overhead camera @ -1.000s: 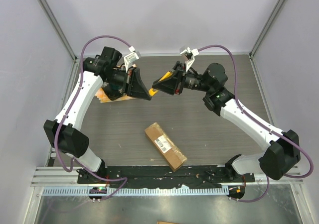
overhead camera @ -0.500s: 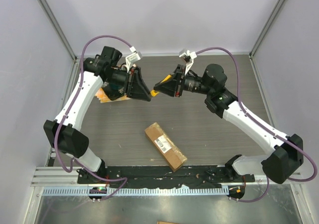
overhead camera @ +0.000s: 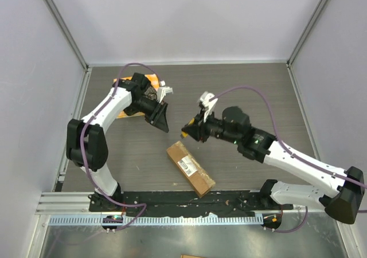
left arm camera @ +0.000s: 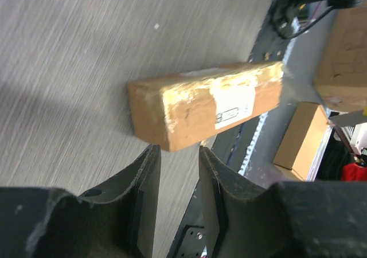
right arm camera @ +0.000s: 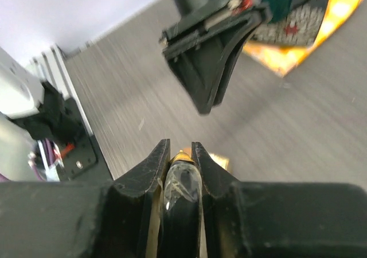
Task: Unpack the express box
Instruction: Cut the express box at the center of the board.
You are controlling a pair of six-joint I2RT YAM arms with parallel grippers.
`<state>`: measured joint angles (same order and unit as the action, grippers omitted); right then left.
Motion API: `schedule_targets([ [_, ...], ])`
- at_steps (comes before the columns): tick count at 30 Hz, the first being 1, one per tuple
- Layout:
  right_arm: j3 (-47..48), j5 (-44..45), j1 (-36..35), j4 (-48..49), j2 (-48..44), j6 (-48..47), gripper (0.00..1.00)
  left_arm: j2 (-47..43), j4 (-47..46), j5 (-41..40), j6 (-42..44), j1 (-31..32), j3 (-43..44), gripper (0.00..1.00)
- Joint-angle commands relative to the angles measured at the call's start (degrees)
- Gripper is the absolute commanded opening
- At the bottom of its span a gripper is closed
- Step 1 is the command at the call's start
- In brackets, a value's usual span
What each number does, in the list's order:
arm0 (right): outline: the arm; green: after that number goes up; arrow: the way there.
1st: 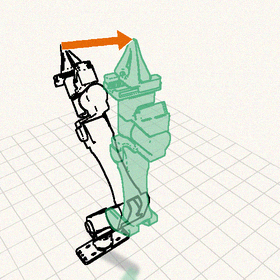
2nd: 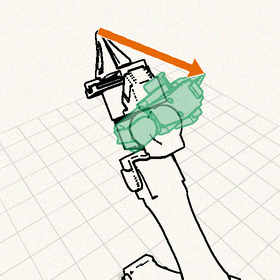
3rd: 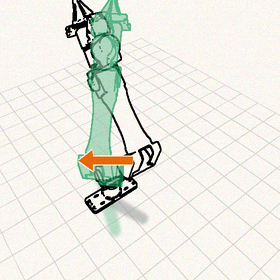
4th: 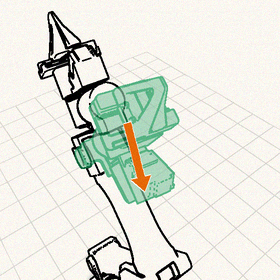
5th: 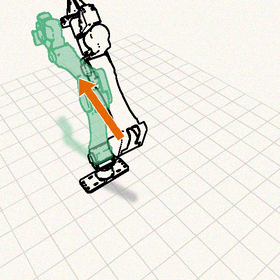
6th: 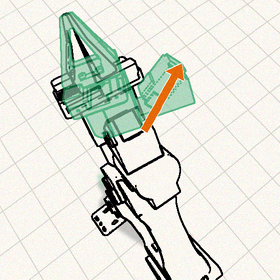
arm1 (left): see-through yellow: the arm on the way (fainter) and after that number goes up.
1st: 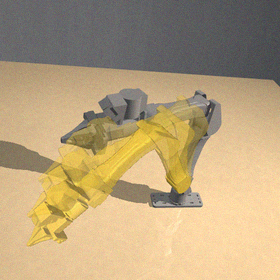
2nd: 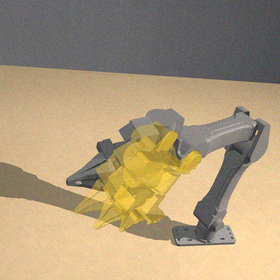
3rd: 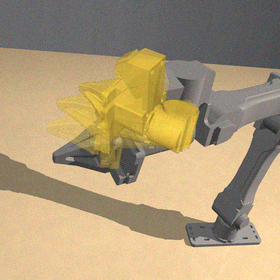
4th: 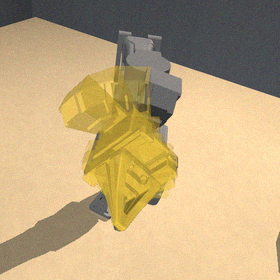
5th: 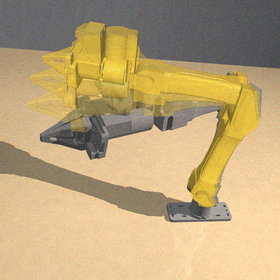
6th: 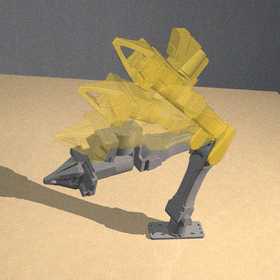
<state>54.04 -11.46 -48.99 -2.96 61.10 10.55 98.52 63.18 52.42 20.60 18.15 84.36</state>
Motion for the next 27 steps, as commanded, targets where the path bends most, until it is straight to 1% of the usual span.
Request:
schedule_targets([
  [1, -6.20, 17.24, -8.21, 0.05, 0.33, -2.55, 0.01, 1.14, -4.02, -5.75, 1.37, 0.65, -2.88, 0.37],
  [4, -11.13, 20.16, -11.11, 6.64, 0.33, -1.41, 0.01, 2.64, -4.55, -5.67, 1.99, 1.71, -4.20, 0.38],
  [5, -12.02, 21.47, -11.39, 9.52, 0.51, -1.23, 0.01, 3.25, -4.64, -5.23, 1.99, 1.97, -4.37, 0.38],
  [11, -16.16, 24.21, -11.83, 17.54, 3.23, -2.90, 0.01, 4.57, -3.77, -2.07, 2.25, 3.82, -3.50, 0.42],
  [16, -17.12, 26.05, -11.83, 21.24, 4.64, -4.48, 0.01, 6.94, -3.50, -1.89, 2.52, 4.70, -3.93, 0.41],
  [27, -19.85, 25.62, -11.74, 27.22, 6.31, -4.92, 0.01, 9.59, -4.11, -1.36, 2.52, 6.54, -5.96, 0.42],
])
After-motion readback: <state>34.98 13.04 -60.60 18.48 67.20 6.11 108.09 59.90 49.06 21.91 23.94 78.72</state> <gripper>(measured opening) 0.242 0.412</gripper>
